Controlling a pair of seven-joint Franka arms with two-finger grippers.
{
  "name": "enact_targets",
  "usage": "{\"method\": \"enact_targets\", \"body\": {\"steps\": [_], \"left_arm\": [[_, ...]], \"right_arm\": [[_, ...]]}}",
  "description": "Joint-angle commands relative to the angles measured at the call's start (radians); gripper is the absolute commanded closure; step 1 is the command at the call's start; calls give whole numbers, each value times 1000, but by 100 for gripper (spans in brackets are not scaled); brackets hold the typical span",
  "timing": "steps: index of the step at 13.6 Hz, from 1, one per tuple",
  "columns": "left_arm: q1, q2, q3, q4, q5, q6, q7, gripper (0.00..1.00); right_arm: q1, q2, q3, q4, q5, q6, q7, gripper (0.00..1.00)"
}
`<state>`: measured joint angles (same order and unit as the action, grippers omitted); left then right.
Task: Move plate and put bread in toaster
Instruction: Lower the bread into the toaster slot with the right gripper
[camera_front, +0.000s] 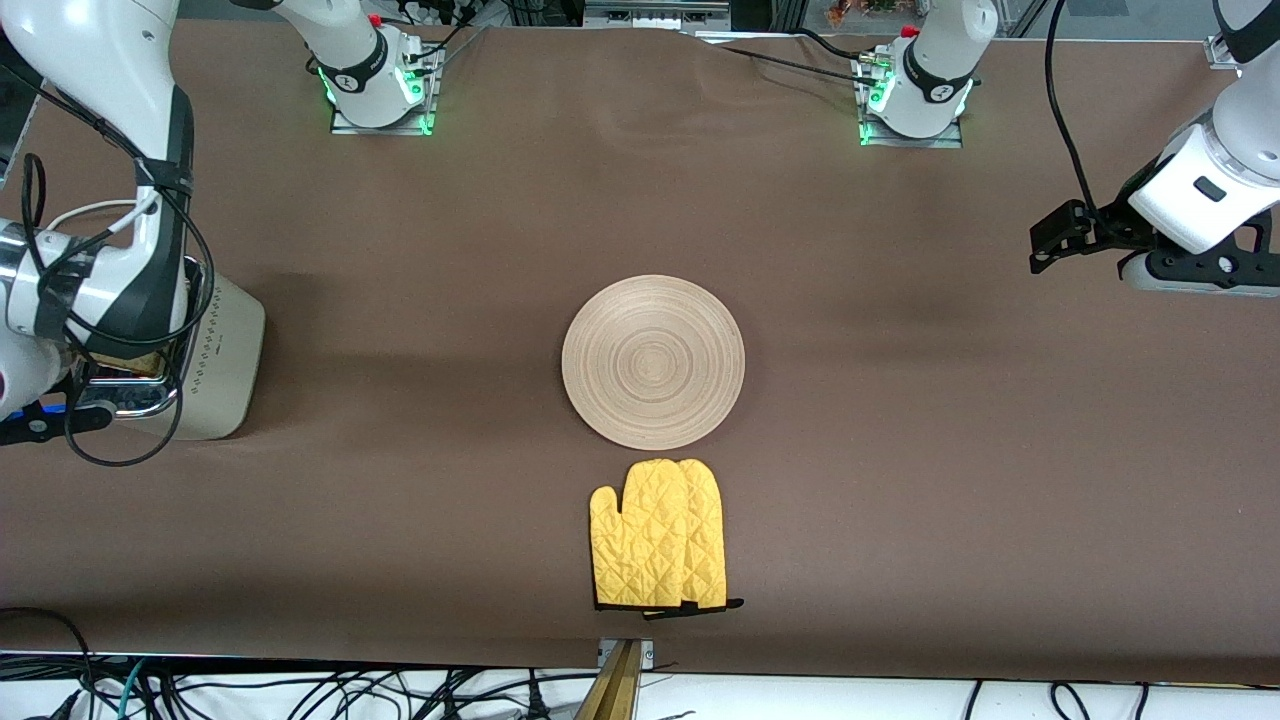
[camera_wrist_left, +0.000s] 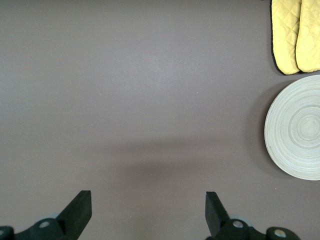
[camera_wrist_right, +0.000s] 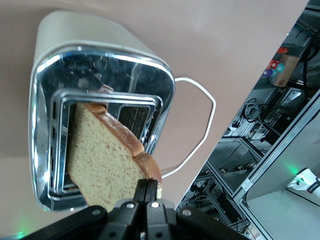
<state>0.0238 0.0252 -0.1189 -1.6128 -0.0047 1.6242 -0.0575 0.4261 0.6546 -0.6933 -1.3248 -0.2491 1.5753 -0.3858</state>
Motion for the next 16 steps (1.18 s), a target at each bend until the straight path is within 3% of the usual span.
{"method": "enact_targets", "body": {"steps": [1, 5, 6, 7, 8, 12, 16], "left_arm": [[-1, 16, 1, 31, -1, -9, -7, 0], [-1, 15, 1, 31, -1, -9, -7, 0], [-1, 16, 1, 31, -1, -9, -7, 0], [-2, 15, 1, 31, -1, -9, -7, 0], [-1, 15, 1, 31, -1, -9, -7, 0], [-1, 15, 1, 31, -1, -9, -7, 0], [-2, 15, 1, 31, -1, -9, -7, 0]], "right_arm": [[8, 16, 0, 4, 11, 23, 68, 100], [7, 39, 34, 4, 59, 87, 104, 100], [7, 43, 32, 4, 70, 86, 104, 66], [7, 40, 34, 4, 71, 80, 102, 17], [5, 31, 32, 6, 74, 80, 85, 0], [19, -55, 32, 22, 93, 40, 67, 0], [17, -104, 18, 30, 348, 37, 65, 0]]}}
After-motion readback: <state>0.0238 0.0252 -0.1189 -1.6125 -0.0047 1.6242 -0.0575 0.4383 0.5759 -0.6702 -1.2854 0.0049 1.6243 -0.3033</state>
